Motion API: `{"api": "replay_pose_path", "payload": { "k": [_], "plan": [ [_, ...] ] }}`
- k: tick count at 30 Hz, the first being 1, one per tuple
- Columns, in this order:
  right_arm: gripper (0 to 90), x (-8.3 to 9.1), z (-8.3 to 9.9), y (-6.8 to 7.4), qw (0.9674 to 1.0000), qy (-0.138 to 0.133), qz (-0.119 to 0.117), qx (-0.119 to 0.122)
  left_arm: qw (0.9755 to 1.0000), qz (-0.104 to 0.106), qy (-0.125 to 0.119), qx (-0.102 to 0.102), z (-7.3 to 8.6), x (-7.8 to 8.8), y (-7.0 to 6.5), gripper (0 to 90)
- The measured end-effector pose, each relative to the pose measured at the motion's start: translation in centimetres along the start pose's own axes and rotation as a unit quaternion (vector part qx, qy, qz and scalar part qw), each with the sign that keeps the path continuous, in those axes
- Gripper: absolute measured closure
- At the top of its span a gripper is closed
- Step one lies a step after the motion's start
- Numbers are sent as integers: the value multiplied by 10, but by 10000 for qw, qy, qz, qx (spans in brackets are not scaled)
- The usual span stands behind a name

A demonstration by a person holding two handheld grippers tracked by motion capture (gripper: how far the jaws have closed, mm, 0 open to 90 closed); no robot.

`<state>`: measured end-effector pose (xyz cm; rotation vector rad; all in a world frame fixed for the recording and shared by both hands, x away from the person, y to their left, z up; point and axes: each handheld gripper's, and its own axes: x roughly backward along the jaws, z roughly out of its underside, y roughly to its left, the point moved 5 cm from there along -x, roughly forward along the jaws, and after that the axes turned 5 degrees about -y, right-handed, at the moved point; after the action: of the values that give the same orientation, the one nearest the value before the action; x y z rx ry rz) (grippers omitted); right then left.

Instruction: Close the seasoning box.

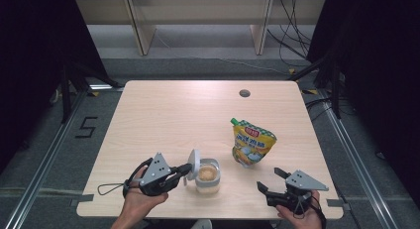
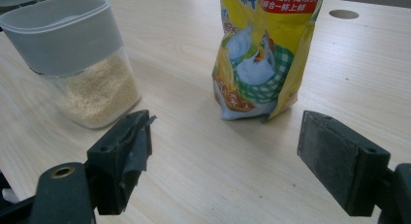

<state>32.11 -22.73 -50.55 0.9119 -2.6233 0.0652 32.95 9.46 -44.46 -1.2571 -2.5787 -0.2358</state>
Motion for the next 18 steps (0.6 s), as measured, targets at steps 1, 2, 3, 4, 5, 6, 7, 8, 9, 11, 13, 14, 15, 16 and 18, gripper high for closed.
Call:
{"api": "replay_pose_path", "payload": {
  "k": [1, 2, 3, 4, 5, 6, 7, 8, 9, 11, 13, 14, 15, 16, 18],
  "plan": [
    [209, 0, 0, 0, 10000, 0, 1, 2, 10000, 4, 54, -44, 0, -1, 0, 892],
    [210, 0, 0, -1, 10000, 3, 18, 69, 10000, 32, 27, -26, 0, -3, -1, 892],
    [210, 0, 0, -1, 10000, 2, 21, 72, 10000, 40, 54, -54, -1, -4, -1, 892],
    [210, 0, 0, 0, 10000, -5, -2, 15, 10000, 33, 79, -41, -1, -4, -2, 892],
    [210, 0, 0, -1, 10000, 20, 5, 50, 10000, 51, 36, 4, -1, -6, -2, 892],
    [210, 0, 0, 0, 10000, 11, -6, 18, 10000, 43, 56, -32, -2, -6, -2, 892],
    [211, 0, 0, 0, 10000, 2, -10, -1, 10000, 60, 33, -13, -2, -7, -2, 892],
    [211, 0, 0, 0, 10000, -6, -9, 2, 10000, 68, 24, 3, -2, -6, -2, 892],
    [211, 0, 0, 0, 10000, -4, -8, 3, 10000, 43, 39, 14, -3, -5, -2, 892],
    [211, 0, 0, 0, 10000, 4, -11, 7, 10000, 33, 2, 70, -3, -3, 0, 887],
    [211, 0, 0, 0, 10000, 1, -7, 2, 9999, 52, -21, 128, -3, 0, 2, 843],
    [211, 0, 0, -1, 10000, 13, 2, 36, 9998, 64, -12, 173, -4, 1, 2, 825],
    [211, 0, 0, -1, 10000, 10, -8, 60, 9997, 70, -36, 212, -4, 3, 3, 795],
    [211, 0, 1, -2, 9999, 48, 27, 103, 9998, 67, -27, 207, -5, 4, 4, 766],
    [211, 0, 1, -1, 10000, 55, -1, 44, 9992, 106, -123, 357, -6, 7, 6, 688]
  ]
}}
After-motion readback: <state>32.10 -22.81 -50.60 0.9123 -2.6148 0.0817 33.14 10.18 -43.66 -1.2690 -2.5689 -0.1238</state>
